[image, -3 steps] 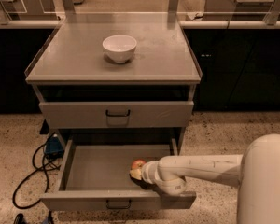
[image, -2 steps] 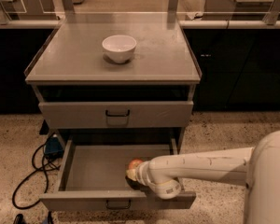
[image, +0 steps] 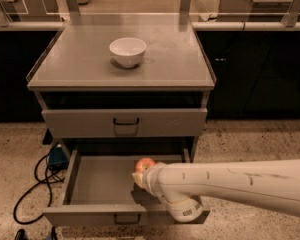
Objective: Pick apple from middle drawer and place on counter
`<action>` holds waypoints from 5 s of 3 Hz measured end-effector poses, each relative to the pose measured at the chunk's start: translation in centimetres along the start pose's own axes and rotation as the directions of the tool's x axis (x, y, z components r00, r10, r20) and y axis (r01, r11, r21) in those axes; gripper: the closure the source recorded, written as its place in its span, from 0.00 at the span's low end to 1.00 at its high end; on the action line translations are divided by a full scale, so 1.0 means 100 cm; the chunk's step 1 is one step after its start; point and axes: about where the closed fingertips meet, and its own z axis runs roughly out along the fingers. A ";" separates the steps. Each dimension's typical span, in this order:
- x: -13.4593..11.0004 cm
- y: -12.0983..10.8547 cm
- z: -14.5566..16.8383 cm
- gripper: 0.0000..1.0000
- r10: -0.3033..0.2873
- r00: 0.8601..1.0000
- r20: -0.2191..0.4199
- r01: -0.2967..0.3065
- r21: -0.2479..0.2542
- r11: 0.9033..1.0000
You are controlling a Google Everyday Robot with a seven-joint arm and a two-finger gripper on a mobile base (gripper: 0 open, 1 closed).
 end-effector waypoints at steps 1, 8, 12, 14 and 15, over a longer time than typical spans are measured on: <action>-0.035 -0.006 -0.027 1.00 -0.034 0.997 0.064 0.032 0.030 0.999; -0.124 -0.210 -0.260 1.00 0.178 0.842 0.508 -0.326 0.218 0.920; -0.309 -0.295 -0.210 1.00 0.055 0.877 0.478 -0.025 -0.070 0.997; -0.375 -0.226 -0.102 1.00 -0.104 0.942 0.320 0.190 -0.250 0.949; -0.382 -0.210 -0.110 0.81 -0.134 0.941 0.310 0.229 -0.292 0.929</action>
Offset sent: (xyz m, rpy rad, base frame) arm 0.0015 -0.0474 0.0440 0.0349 -0.0772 -0.0964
